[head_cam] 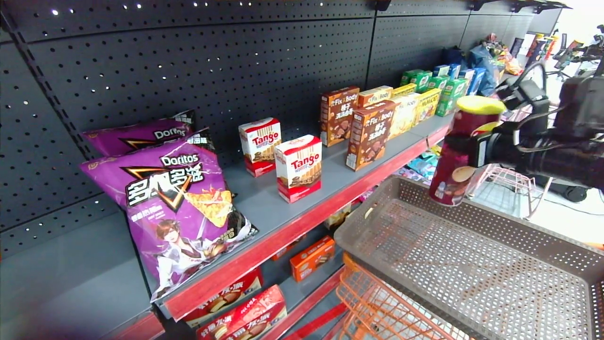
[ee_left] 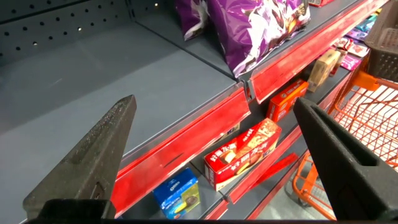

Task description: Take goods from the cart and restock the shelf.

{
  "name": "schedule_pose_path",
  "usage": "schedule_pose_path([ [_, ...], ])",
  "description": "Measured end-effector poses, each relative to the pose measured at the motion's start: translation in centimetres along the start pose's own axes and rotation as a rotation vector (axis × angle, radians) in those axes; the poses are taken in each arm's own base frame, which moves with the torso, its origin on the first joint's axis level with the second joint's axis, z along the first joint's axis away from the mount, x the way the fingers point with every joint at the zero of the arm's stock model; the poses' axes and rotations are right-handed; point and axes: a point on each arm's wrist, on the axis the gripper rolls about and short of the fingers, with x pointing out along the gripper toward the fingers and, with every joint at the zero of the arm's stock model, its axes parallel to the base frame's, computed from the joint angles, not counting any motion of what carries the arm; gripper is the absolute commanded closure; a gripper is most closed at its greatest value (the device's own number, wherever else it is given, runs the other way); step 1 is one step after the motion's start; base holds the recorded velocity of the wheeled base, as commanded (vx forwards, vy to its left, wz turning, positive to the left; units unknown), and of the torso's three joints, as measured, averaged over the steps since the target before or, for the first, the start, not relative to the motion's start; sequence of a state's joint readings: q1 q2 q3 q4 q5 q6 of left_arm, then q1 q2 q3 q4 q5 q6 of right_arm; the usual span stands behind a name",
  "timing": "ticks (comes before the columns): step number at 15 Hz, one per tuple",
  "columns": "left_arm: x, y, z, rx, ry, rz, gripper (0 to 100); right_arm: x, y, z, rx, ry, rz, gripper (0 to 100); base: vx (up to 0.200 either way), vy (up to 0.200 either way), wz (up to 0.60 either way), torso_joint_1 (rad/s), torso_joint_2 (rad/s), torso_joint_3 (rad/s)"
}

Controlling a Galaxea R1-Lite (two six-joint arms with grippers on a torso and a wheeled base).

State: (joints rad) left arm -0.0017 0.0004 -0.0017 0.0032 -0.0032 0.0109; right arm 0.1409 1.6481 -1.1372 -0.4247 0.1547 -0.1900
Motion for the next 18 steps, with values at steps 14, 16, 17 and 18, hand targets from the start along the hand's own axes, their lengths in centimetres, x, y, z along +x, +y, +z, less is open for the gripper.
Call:
schedule_pose_path([
  [14,0.0,0.0,0.0,0.0,0.0,0.0,0,-23.3,1.9,-2.6,-0.101,-0.153,-0.24,100,0.0,0.0,0.0,0.0,0.0,0.0],
  [16,0.0,0.0,0.0,0.0,0.0,0.0,0,-23.8,2.0,-2.1,-0.136,-0.168,-0.249,100,0.0,0.0,0.0,0.0,0.0,0.0],
  [17,0.0,0.0,0.0,0.0,0.0,0.0,0,-23.8,2.0,-2.1,-0.135,-0.15,-0.249,100,0.0,0.0,0.0,0.0,0.0,0.0],
  [18,0.0,0.0,0.0,0.0,0.0,0.0,0,-23.9,2.0,-2.0,-0.146,-0.143,-0.249,100,0.0,0.0,0.0,0.0,0.0,0.0],
])
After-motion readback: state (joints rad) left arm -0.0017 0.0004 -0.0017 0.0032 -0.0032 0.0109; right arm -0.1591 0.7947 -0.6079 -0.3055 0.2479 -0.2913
